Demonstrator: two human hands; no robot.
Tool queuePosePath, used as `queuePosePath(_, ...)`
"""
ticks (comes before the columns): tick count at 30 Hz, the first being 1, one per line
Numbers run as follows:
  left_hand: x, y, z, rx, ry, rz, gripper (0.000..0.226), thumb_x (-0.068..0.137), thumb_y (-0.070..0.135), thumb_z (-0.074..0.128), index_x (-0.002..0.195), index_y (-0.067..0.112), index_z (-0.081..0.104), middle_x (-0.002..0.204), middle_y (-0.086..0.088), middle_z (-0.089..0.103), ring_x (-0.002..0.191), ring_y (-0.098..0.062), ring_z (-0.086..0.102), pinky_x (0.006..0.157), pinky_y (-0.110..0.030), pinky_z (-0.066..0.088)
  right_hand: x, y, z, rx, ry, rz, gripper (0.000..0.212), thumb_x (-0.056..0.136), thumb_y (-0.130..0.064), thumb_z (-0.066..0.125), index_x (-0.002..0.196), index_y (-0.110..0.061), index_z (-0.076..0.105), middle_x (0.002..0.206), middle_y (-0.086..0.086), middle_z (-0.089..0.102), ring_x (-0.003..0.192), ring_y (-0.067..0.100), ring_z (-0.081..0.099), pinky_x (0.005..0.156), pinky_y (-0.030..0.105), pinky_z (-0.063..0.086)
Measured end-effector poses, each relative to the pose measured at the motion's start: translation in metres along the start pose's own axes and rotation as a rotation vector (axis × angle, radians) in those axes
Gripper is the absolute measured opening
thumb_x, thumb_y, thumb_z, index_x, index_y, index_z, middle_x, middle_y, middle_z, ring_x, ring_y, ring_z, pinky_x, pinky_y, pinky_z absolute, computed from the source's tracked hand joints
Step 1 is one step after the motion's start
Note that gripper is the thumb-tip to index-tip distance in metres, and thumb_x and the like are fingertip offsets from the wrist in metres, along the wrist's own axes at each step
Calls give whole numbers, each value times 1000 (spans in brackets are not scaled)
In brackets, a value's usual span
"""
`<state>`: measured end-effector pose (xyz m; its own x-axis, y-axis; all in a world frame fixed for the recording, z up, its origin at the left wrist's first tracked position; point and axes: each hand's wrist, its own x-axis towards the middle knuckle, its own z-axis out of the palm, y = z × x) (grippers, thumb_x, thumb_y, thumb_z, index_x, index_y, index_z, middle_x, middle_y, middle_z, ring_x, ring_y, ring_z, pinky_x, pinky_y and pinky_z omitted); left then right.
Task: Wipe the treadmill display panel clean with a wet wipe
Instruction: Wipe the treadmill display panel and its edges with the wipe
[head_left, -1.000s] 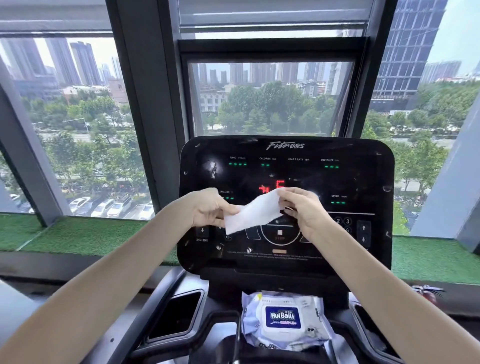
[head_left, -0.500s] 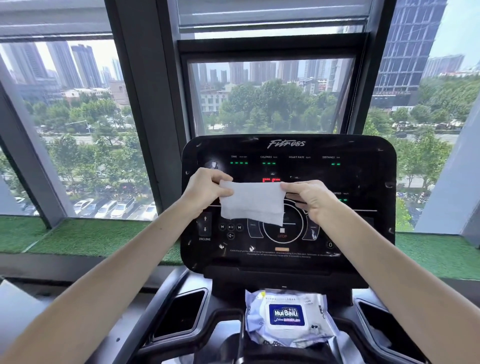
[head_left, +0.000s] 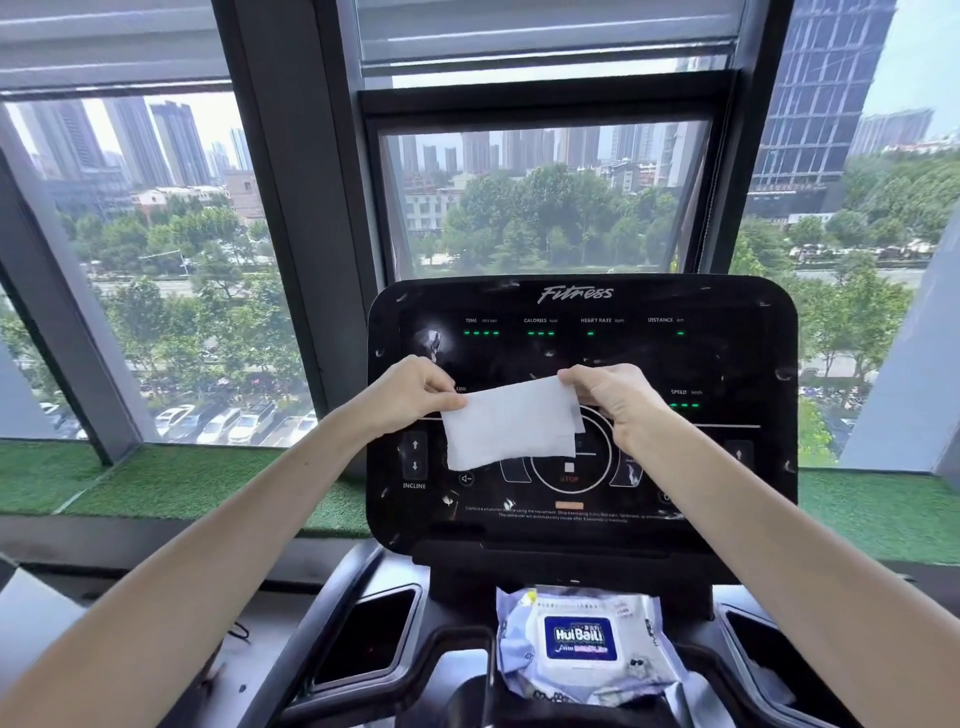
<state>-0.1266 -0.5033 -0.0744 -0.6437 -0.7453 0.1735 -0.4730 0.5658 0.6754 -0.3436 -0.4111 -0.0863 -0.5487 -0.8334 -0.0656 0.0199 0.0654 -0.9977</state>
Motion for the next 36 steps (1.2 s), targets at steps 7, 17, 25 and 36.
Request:
queuePosePath(7, 5, -6, -2, -54, 7, 59, 12, 82, 19, 71, 70, 17, 69, 90, 7, 67, 81, -1, 65, 76, -16, 46, 10, 2, 4, -84, 33, -79, 32, 77, -31, 75, 80, 1, 70, 90, 12, 72, 94, 26, 66, 96, 40, 47)
queuePosePath(17, 10, 5, 12, -101, -276, 12, 56, 77, 20, 77, 128, 19, 53, 116, 2, 61, 103, -9, 62, 79, -17, 51, -6, 0, 13, -186, -36, -198, 38, 85, -37, 66, 80, 1, 68, 74, 8, 62, 71, 20, 58, 68, 31, 50)
queuePosePath(25, 21, 25, 41, -630, -369, -26, 12, 79, 17, 71, 87, 9, 68, 85, -4, 67, 77, -16, 62, 75, -27, 51, -10, -8, -15, 397, -227, 50, 44, 91, -49, 49, 97, -7, 59, 79, 10, 63, 61, 21, 62, 56, 30, 54)
queuePosePath(36, 19, 27, 53, -808, -62, -227, 28, 88, 2, 57, 115, 7, 61, 98, -8, 67, 83, -19, 66, 66, -31, 55, -22, 29, -8, 359, -430, 106, 35, 96, -27, 49, 120, -3, 57, 100, 13, 69, 87, 26, 68, 64, 36, 56)
